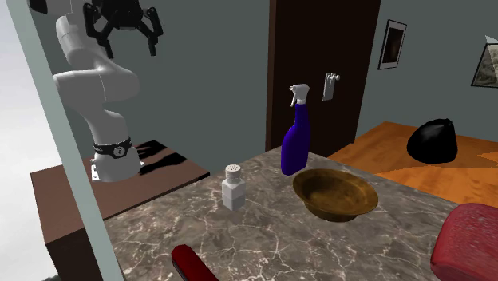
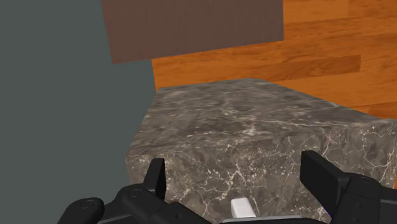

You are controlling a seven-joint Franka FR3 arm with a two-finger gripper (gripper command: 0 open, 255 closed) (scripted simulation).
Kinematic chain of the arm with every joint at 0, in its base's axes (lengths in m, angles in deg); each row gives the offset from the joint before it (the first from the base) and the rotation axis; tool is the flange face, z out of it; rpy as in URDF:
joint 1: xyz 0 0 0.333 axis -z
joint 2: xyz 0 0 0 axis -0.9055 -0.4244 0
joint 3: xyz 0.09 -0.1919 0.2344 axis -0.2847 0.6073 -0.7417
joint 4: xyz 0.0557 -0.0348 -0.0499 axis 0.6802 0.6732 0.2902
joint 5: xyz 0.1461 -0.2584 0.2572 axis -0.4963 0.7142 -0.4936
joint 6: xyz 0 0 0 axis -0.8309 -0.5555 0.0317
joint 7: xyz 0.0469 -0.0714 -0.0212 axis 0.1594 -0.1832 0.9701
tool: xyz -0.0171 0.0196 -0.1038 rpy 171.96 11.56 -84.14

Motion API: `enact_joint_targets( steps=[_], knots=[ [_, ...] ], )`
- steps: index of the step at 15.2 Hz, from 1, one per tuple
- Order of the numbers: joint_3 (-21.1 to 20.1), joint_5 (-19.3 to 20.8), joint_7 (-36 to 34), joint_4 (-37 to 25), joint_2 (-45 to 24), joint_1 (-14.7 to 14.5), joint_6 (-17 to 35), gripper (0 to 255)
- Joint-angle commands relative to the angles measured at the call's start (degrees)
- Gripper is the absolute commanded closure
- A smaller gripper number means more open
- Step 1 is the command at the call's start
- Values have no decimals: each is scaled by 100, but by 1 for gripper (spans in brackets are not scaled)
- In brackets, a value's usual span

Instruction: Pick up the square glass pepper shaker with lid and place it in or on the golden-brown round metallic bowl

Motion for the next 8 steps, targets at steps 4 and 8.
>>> enact_joint_targets(
  steps=[4, 8],
  knots=[
    [-63, -24, 33, 279, -302, -40, 717, 0],
    [-148, -51, 73, 526, -833, -93, 1677, 0]
  ],
)
